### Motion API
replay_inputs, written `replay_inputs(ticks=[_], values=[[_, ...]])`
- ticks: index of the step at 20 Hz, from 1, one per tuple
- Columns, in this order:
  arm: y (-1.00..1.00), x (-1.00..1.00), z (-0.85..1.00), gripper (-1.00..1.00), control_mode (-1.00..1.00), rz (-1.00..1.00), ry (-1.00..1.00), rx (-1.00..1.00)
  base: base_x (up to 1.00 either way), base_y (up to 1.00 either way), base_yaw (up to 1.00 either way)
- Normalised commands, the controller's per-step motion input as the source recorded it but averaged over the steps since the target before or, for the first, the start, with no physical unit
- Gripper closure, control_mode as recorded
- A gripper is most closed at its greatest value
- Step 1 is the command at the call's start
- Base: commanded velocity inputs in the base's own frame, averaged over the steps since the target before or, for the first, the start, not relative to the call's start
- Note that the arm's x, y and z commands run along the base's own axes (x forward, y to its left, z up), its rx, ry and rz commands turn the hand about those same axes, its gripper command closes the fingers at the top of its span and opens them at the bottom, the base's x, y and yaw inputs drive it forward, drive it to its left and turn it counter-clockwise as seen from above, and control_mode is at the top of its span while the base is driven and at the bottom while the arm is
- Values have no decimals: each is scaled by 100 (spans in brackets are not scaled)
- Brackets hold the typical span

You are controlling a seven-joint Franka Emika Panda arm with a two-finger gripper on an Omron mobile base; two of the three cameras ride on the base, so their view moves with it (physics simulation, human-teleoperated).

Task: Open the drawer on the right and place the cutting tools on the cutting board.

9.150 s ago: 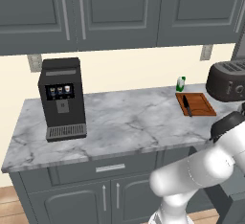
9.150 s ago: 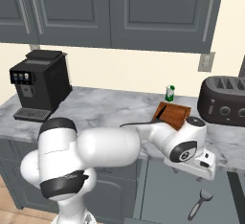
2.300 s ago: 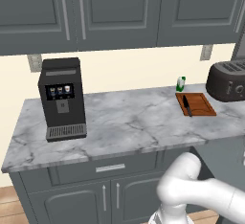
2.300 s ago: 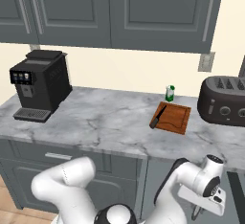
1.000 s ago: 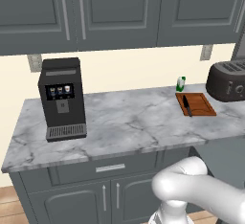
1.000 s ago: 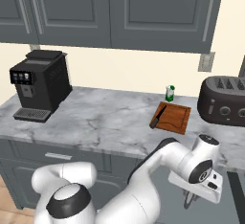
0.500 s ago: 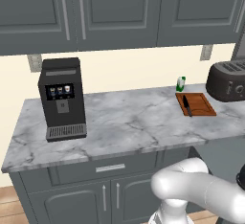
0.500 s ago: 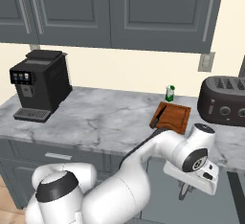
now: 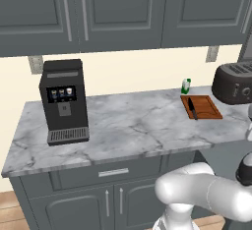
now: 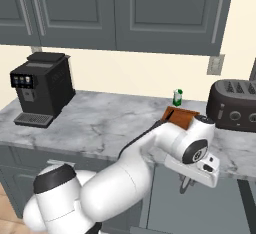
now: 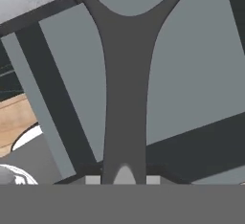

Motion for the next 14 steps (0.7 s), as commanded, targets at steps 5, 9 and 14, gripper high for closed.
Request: replay_inputs(ticks=[5, 9, 14], values=[[23, 43, 21, 100, -100, -1, 0, 0, 0, 0, 0], [17, 42, 10, 100, -100, 0, 0, 0, 0, 0, 0], [26, 42, 7, 100, -100, 0, 0, 0, 0, 0, 0]])
